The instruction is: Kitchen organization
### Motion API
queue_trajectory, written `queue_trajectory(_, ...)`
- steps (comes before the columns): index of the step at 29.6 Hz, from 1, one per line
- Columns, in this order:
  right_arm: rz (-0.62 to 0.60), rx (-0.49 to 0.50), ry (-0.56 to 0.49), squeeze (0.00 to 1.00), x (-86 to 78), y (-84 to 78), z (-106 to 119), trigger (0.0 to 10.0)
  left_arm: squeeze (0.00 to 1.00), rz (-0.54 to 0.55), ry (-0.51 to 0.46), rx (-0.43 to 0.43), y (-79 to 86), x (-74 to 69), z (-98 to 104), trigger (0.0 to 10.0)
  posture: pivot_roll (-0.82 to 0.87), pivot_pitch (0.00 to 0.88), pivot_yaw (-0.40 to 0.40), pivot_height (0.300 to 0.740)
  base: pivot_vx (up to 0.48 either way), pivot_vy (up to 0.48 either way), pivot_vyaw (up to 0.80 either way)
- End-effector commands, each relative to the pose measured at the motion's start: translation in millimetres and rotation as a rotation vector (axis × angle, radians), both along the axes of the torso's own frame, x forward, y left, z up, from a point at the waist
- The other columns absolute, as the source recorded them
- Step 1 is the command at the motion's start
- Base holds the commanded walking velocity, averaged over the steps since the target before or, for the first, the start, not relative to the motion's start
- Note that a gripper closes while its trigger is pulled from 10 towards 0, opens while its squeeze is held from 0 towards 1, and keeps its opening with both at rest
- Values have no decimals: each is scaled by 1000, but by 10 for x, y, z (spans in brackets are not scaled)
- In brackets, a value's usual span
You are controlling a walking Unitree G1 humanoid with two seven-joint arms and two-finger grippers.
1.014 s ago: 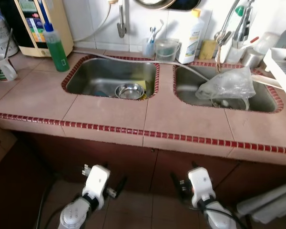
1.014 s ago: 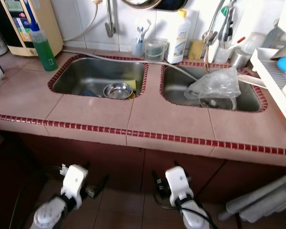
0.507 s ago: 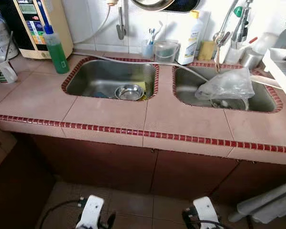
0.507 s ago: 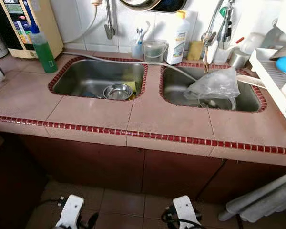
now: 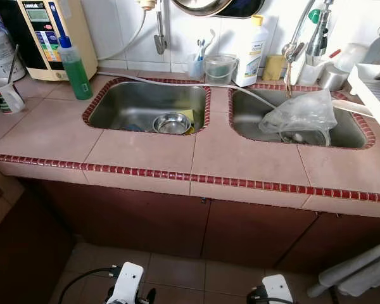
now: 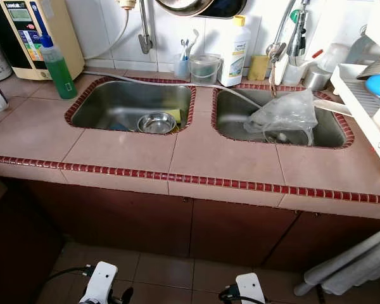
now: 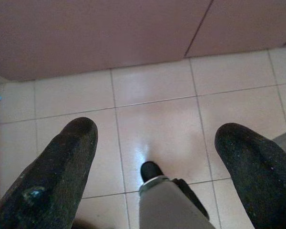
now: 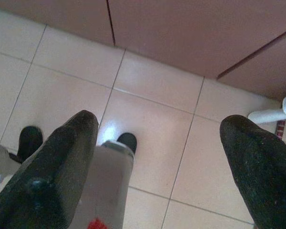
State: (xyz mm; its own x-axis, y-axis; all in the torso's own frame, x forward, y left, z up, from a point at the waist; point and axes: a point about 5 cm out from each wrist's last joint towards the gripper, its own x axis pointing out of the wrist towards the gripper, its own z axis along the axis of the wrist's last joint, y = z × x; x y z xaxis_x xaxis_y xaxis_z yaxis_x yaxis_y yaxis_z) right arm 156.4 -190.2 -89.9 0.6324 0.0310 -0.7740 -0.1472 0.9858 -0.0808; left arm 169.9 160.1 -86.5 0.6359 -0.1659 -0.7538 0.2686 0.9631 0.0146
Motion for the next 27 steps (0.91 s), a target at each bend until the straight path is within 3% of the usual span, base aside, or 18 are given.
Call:
queue_trajectory(1,-27,3,8,0,1,0,-6,10000,0,3,0,16,37,30,10,10000,-90,0,18,740,0,0,0)
queue_trajectory(10,-38,8,21,0,-19,24,-21,10000,0,-2,-13,15,39,82,35,10000,-87,0,33,740,0,-90,0)
queue_trajectory(27,-64,16,52,0,-160,41,-75,10000,0,-13,17,34,105,5,1,10000,-100,0,46,740,0,-138,0)
